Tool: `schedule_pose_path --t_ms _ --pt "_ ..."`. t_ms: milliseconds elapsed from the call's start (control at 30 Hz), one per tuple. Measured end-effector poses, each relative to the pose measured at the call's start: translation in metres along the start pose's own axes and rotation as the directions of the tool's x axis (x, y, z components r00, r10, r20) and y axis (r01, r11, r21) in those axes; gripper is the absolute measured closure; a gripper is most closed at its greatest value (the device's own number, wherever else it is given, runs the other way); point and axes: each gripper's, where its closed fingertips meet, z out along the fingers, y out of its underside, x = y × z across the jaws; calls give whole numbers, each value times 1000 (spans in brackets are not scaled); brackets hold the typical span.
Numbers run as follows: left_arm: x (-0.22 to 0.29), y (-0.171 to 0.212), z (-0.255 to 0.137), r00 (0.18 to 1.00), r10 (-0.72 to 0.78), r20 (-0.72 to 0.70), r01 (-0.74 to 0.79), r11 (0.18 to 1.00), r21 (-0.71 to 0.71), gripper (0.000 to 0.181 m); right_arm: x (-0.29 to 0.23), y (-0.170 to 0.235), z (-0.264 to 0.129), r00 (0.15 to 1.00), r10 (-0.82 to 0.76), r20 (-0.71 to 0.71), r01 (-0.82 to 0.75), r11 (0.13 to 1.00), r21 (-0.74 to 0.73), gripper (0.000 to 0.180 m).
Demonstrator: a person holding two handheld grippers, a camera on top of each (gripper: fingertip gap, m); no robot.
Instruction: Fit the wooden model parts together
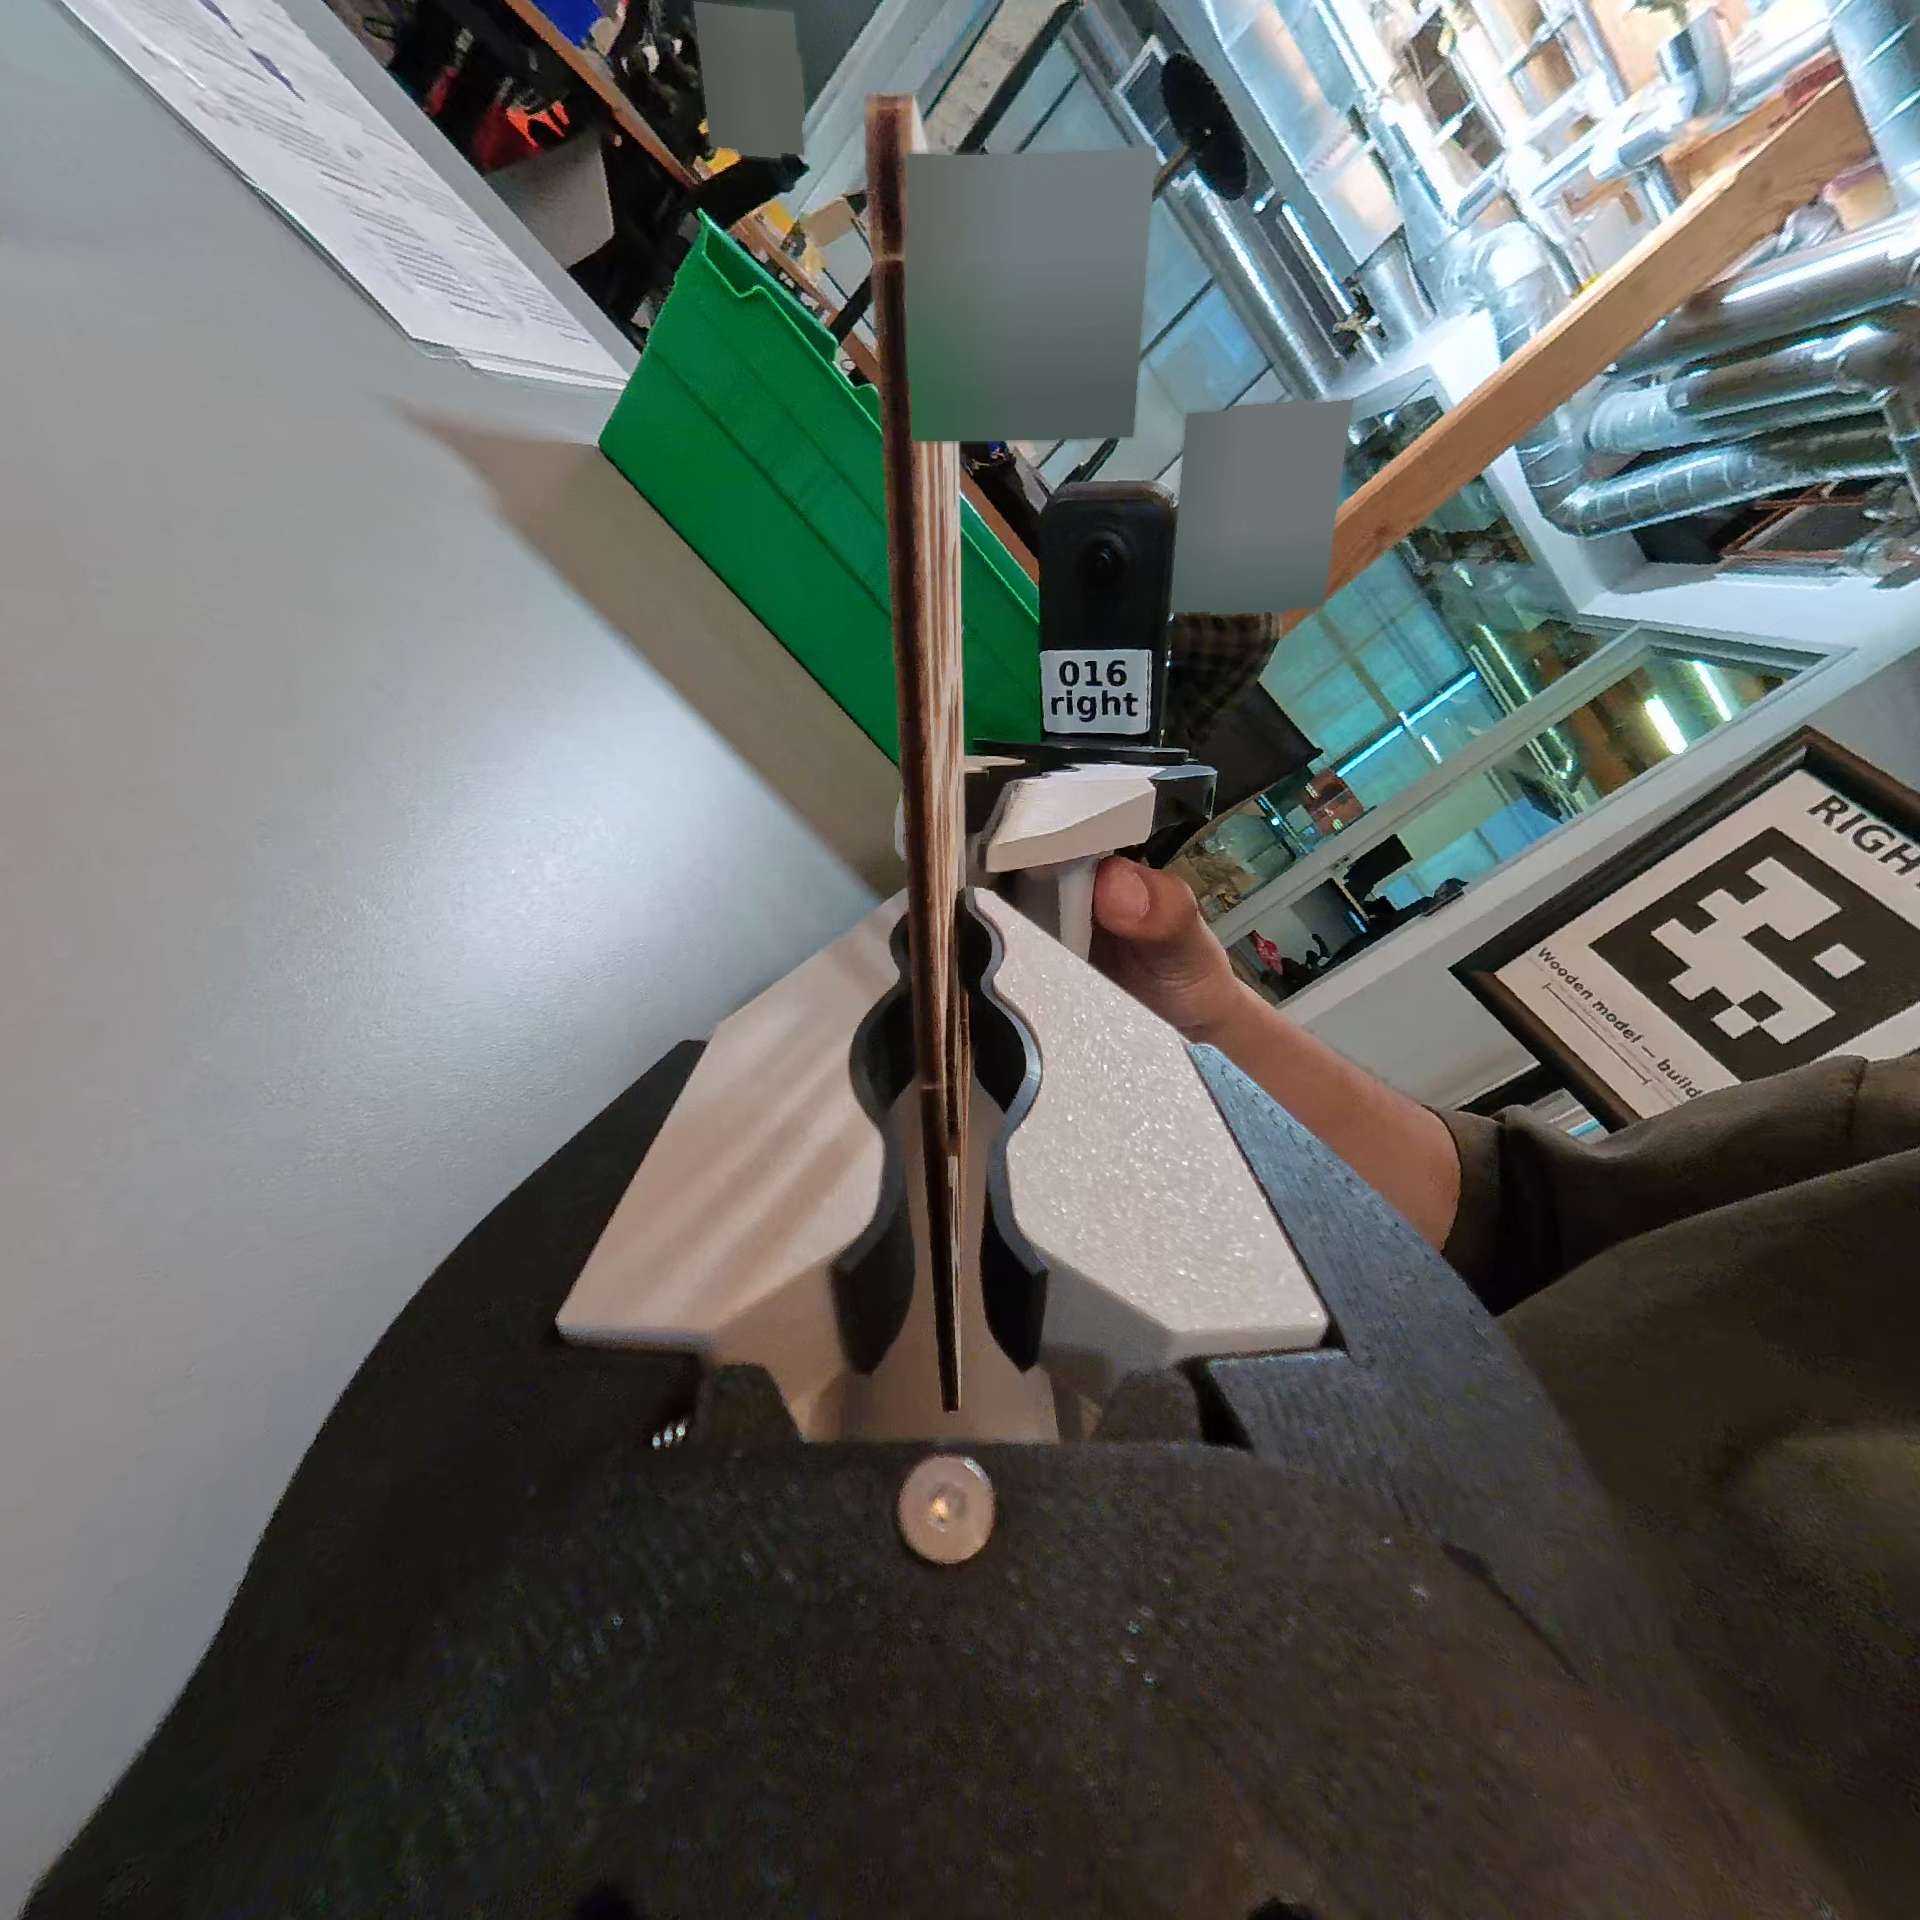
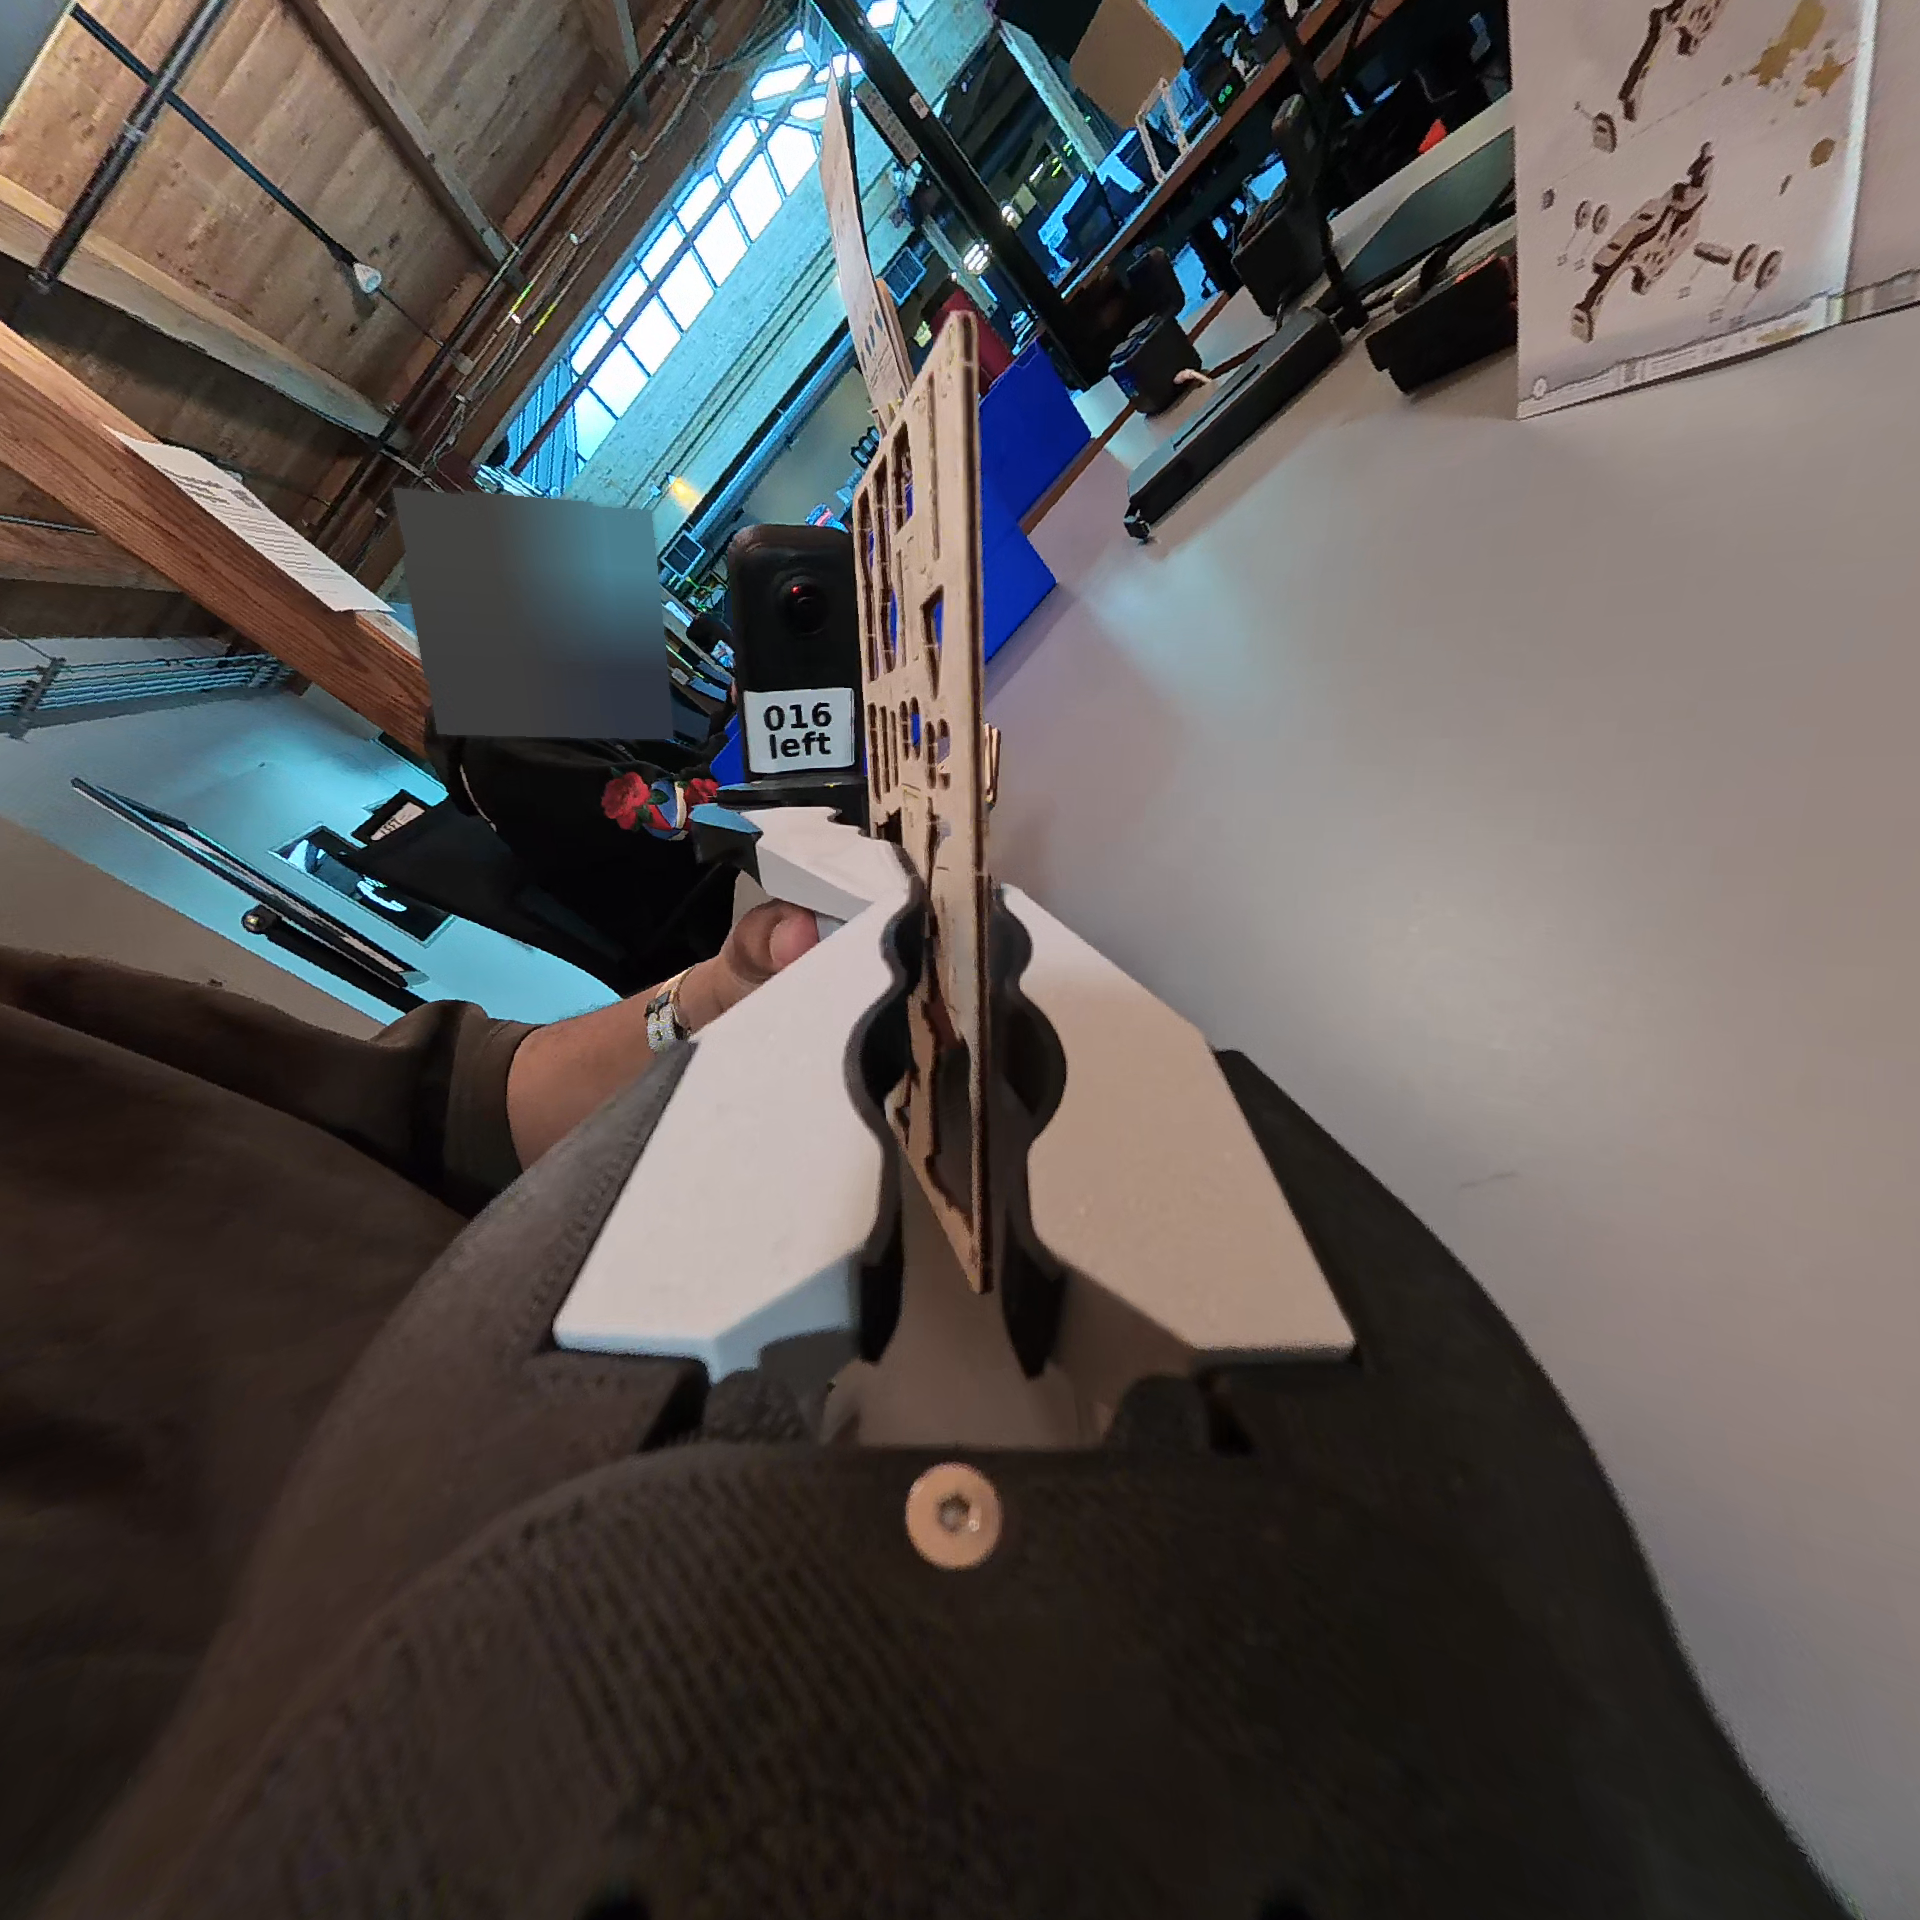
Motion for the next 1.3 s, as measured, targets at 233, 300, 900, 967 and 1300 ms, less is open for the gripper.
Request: schedule_pose_path --t_ms 233,300,900,967,1300 --pt "0 0 0 1000 6 0 -6 1000 1 181 1 4 3 1000 -14 -22 13 999 -29 172" --pt "0 0 0 1000 5 8 -5 1000 2 181 1 4 3 999 -35 -40 34 999 -30 172" --pt "-13 4 3 994 7 109 -4 1000 -25 181 15 7 2 968 -160 -196 143 985 -99 171" --pt "-14 6 4 992 19 126 -14 999 -42 181 20 9 1 954 -182 -239 156 980 -123 171" --pt "-14 3 3 994 -15 104 17 1000 -18 181 17 0 -1 962 -167 -216 157 986 -62 152"
